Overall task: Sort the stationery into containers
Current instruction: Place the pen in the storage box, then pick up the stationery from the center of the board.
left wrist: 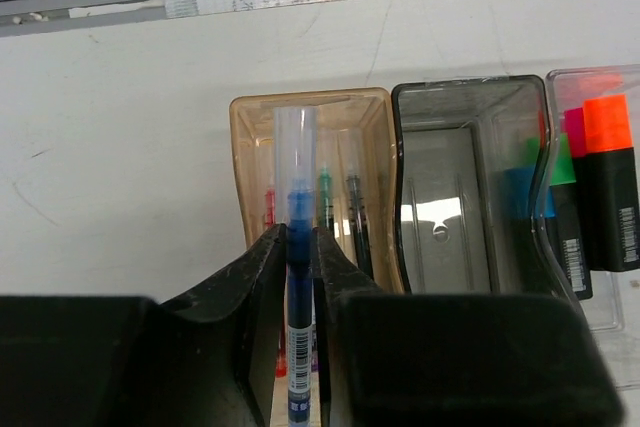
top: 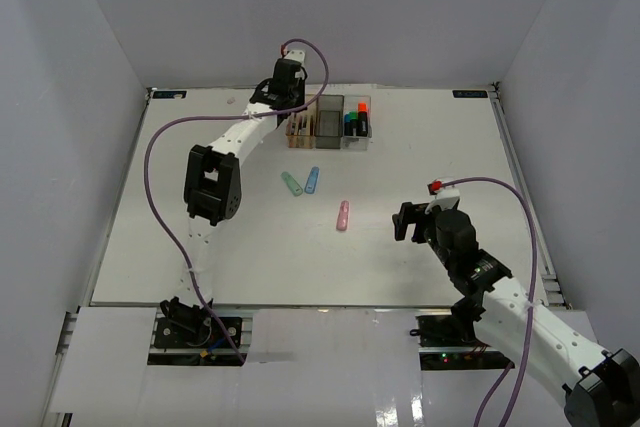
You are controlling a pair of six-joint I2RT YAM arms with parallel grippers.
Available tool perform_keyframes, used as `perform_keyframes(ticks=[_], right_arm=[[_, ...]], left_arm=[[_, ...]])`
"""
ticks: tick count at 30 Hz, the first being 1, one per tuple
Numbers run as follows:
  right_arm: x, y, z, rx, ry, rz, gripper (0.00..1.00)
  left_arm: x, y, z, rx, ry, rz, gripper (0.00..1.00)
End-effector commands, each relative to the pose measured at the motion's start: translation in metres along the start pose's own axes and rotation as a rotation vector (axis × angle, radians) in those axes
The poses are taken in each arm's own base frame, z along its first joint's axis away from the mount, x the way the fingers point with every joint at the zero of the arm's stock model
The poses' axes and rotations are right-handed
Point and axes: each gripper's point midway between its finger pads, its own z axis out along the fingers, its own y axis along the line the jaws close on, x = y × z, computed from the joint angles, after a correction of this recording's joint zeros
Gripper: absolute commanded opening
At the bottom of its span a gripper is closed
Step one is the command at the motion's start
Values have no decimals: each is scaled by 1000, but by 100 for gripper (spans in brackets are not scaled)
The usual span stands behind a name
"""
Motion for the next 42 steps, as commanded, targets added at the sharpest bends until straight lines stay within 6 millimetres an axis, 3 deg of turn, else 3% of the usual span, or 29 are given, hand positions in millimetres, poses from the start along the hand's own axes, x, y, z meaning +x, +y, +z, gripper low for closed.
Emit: perform_keyframes(ticks=[1, 6, 11, 14, 16, 17, 19, 20, 21, 22, 23, 24, 25, 26, 27, 28, 29, 31, 32, 34, 35, 37, 38, 42], right_arm=[[-10, 3, 2, -9, -36, 1, 92], [-11, 3, 3, -8, -35, -3, 92], [-15, 5, 6, -11, -28, -22, 92], [-17, 7, 9, -14, -9, -34, 92], [-21, 16, 16, -35, 24, -30, 91], [-21, 22, 18, -58, 42, -24, 91], [-20, 36, 29, -76, 96, -7, 91], [-20, 41, 33, -80, 110, -8, 91], [-19, 46, 42, -72, 145, -15, 91], [-16, 57, 46, -84, 164, -29, 91], [-4, 59, 54, -61, 209, -37, 92], [-14, 68, 60, -67, 202, -35, 92], [-12, 77, 63, -78, 218, -45, 92], [-1, 81, 71, -66, 259, -52, 92], [0, 87, 74, -71, 270, -55, 92], [-9, 101, 78, -90, 262, -60, 92], [-1, 103, 86, -59, 282, -64, 92], [-4, 116, 92, -56, 297, -78, 92], [6, 117, 98, -39, 326, -93, 92], [10, 127, 103, -39, 347, -102, 91], [15, 127, 110, -10, 373, -114, 91], [23, 130, 114, 9, 401, -107, 90], [31, 131, 117, 17, 423, -110, 89], [52, 134, 118, 29, 468, -97, 86]], left_arm=[[-14, -8, 2, 43, -56, -6, 29], [-7, -13, 7, 66, -40, -18, 39], [-12, -11, -7, 63, -40, -35, 51], [-40, -9, -38, 69, -83, -65, 55], [-44, -5, -57, 64, -89, -71, 61], [-67, -2, -83, 65, -138, -85, 63], [-62, 6, -102, 52, -128, -89, 74], [-81, 10, -129, 52, -172, -98, 79], [-81, 16, -140, 36, -173, -106, 87], [-64, 27, -146, -5, -133, -107, 91], [-77, 33, -173, -7, -173, -123, 94], [-74, 38, -184, -14, -171, -132, 98], [-48, 47, -187, -44, -122, -127, 98], [-41, 54, -197, -58, -116, -133, 98], [-47, 61, -222, -62, -151, -149, 98], [-40, 71, -231, -85, -147, -157, 98], [-11, 79, -231, -106, -99, -149, 98], [-5, 90, -256, -119, -129, -173, 98], [21, 94, -255, -128, -87, -167, 98], [29, 97, -271, -121, -106, -185, 98], [49, 98, -271, -118, -73, -181, 98], [53, 100, -280, -114, -98, -187, 98], [65, 102, -279, -120, -83, -184, 98], [66, 100, -283, -99, -103, -190, 98]])
